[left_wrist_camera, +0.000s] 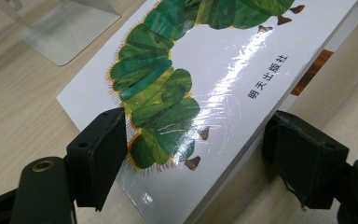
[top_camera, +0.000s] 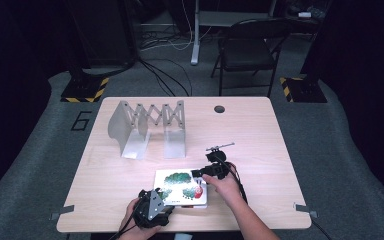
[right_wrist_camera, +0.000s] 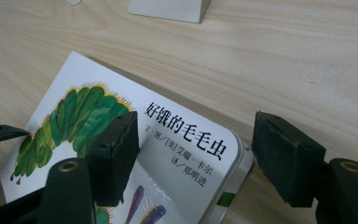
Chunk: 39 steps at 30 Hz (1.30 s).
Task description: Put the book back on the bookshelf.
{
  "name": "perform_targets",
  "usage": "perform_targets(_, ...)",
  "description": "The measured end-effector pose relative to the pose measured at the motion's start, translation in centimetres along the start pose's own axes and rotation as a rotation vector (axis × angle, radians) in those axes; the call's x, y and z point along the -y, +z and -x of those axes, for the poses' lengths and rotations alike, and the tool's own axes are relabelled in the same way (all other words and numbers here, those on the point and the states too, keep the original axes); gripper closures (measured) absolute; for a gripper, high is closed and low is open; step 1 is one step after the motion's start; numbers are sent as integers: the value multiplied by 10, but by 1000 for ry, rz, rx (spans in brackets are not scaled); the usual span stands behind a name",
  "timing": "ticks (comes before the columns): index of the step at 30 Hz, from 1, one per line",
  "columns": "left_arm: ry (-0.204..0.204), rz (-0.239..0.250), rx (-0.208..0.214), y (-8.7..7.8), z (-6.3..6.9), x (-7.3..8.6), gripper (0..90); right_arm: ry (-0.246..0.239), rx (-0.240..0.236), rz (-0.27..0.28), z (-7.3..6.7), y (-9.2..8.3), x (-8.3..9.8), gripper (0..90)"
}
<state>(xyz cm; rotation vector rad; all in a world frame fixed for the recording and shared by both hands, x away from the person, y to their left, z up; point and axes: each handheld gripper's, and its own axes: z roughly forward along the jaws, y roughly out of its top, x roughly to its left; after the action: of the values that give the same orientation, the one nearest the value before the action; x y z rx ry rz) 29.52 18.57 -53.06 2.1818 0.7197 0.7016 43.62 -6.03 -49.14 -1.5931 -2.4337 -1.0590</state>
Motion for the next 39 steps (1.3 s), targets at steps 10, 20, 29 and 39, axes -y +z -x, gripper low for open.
perform_targets(10,1,-1,-2,0,0,0,222,14,-41,-15,2,5,1,302)
perform_targets(20,-5,-4,1,0,0,0,221,-18,-55,-16,-4,7,1,301)
perform_targets(29,-5,-5,-1,0,0,0,221,-39,-42,-25,-10,8,2,241)
perform_targets(39,-7,-5,-2,0,0,0,220,-56,-49,-19,-8,6,2,281)
